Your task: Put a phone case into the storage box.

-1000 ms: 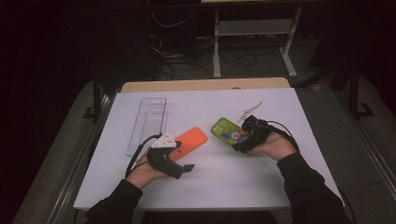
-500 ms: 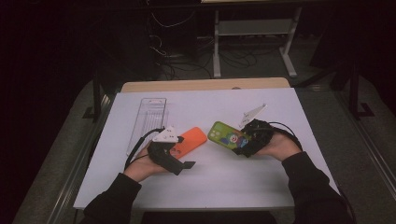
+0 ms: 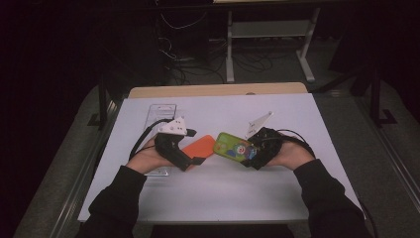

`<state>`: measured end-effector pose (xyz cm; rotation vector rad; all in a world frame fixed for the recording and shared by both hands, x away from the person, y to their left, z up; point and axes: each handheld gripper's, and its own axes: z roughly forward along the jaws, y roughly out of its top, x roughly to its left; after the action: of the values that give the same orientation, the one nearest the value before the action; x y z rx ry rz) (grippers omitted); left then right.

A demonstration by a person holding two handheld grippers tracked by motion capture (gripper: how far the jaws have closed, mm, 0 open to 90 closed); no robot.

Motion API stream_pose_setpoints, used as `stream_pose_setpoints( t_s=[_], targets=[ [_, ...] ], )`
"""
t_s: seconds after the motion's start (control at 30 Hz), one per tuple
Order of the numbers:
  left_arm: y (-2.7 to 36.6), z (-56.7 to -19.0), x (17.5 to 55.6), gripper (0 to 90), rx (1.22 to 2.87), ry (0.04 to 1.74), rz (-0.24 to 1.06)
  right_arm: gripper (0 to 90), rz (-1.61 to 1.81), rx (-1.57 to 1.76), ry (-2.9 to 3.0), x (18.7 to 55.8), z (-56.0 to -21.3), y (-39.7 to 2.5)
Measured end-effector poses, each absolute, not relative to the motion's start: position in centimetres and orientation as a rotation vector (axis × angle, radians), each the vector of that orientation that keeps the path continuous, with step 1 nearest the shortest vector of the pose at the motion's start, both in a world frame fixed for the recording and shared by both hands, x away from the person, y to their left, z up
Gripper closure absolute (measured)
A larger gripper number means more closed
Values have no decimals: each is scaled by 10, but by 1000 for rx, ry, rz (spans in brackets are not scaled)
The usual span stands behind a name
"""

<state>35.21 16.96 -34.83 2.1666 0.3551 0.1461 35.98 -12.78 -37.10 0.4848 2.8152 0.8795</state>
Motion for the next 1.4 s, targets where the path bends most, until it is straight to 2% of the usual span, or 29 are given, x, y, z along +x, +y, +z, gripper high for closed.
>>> stream_pose_setpoints(
  t_s=[0.43, 0.7, 0.97, 1.27, 1.4],
  targets=[
    [143, -359, 347, 9, 2254, 186, 51, 152, 818, 308, 2938, 346, -378, -107],
    [136, -368, 338, 8, 2305, 143, 0, 152, 803, 207, 2971, 335, -381, -95],
    [124, -378, 332, 9, 2387, 61, 1, 151, 818, 149, 2974, 328, -378, -86],
    [116, -386, 327, 10, 2434, 42, -43, 151, 843, 109, 2969, 322, -372, -82],
    [116, -387, 327, 52, 2441, 35, -46, 151, 836, 102, 2972, 321, -371, -81]
  ],
)
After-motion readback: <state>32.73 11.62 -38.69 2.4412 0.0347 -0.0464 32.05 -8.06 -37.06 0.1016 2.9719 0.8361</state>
